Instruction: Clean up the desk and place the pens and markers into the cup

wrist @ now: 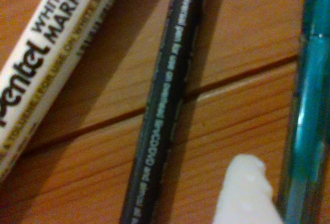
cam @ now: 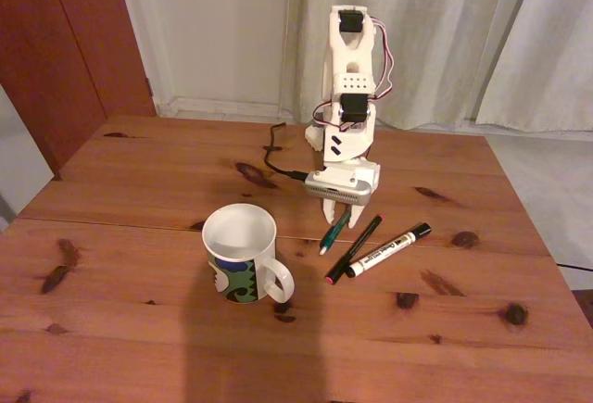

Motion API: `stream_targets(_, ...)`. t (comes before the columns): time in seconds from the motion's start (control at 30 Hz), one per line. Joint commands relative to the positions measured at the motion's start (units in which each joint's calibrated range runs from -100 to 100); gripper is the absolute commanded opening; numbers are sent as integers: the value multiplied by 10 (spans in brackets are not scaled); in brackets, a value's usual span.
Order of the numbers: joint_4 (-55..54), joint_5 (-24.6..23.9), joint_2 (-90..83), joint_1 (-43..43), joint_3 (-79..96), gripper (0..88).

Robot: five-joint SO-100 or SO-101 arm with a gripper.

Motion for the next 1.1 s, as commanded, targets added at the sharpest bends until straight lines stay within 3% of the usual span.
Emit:
stream_targets(0.0,-9,4,-2,-4,4,104)
stream_targets(0.13,-9,16,-2,-1,6,0)
stream_targets(0.67,-7,22,-93,2,4,8)
stream_targets(1.07,-8,75,-266,43,21,8)
